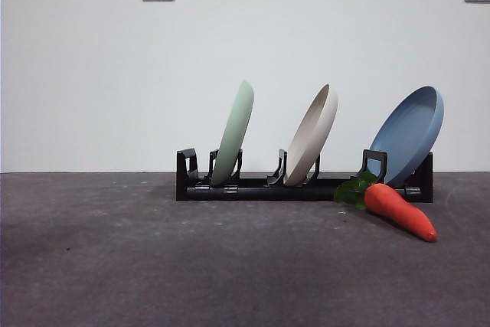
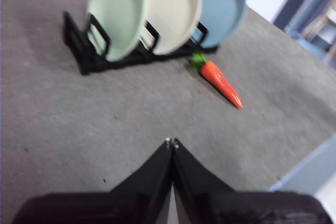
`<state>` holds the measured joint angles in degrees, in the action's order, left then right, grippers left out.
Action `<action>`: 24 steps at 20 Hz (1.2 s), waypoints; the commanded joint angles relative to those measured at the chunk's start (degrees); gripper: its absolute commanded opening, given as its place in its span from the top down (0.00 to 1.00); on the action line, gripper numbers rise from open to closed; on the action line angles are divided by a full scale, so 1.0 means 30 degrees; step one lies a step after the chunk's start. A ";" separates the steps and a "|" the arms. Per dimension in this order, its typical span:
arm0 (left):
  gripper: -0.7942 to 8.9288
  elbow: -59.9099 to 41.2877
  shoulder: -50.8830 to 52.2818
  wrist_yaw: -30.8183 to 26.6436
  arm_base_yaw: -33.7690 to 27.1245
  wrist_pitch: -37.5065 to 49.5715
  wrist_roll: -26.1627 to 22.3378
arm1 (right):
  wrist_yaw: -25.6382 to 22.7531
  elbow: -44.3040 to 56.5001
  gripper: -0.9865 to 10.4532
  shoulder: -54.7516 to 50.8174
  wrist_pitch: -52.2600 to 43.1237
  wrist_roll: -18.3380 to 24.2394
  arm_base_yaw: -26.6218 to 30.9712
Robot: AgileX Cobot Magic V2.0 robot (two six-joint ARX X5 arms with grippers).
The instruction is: Take the green plate from the plate rack,put the plate on the table,take the carrot from the table,put the carrot in the plate
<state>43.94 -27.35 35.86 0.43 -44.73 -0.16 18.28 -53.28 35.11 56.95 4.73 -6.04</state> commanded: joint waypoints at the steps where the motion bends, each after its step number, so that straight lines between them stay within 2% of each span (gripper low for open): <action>1: 0.93 0.0780 -0.0525 0.0721 -0.0029 -0.1224 -0.1683 | 0.1690 -0.0692 0.92 0.0809 0.1333 0.1428 -0.0029; 3: 0.92 0.1122 -0.0816 0.0750 -0.0015 -0.1719 -0.1683 | 0.2448 -0.0743 0.92 0.1144 0.1537 0.1450 -0.0029; 5: 0.91 0.1122 -0.0838 0.0648 -0.0015 -0.1821 -0.1632 | 0.2433 -0.0743 0.91 0.1377 0.1523 0.1435 -0.0029; 6: 0.81 0.1122 -0.0838 0.0619 -0.0015 -0.1960 -0.1457 | 0.2426 -0.0743 0.86 0.1443 0.1530 0.1413 -0.0029; 7: 0.61 0.1122 -0.0838 0.0612 -0.0015 -0.2120 -0.1370 | 0.2419 -0.0743 0.74 0.1486 0.1501 0.1290 -0.0022; 8: 0.38 0.1122 -0.0838 0.0612 -0.0015 -0.2215 -0.1370 | 0.2382 -0.0743 0.58 0.1494 0.1472 0.1086 -0.0022; 9: 0.27 0.1122 -0.0838 0.0619 -0.0015 -0.2229 -0.1370 | 0.2382 -0.0743 0.43 0.1494 0.1464 0.1013 -0.0022; 10: 0.27 0.1122 -0.0838 0.0619 -0.0015 -0.2200 -0.1370 | 0.2382 -0.0743 0.35 0.1494 0.1472 0.0976 -0.0022; 14: 0.27 0.1129 -0.0984 0.0627 -0.0015 -0.1392 -0.1246 | 0.2382 -0.0743 0.36 0.1515 0.1472 0.0874 -0.0029; 19: 0.27 0.1158 -0.2535 0.0729 0.0401 0.0750 0.0015 | 0.2382 -0.0743 0.36 0.1515 0.1472 0.0874 -0.0022; 24: 0.27 0.1166 -0.5785 0.0517 0.2812 0.5967 0.2025 | 0.2382 -0.0743 0.36 0.1552 0.1472 0.0874 -0.0022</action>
<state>47.37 -44.36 37.50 8.71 -27.59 3.95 25.36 -55.33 39.75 61.69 7.51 -6.04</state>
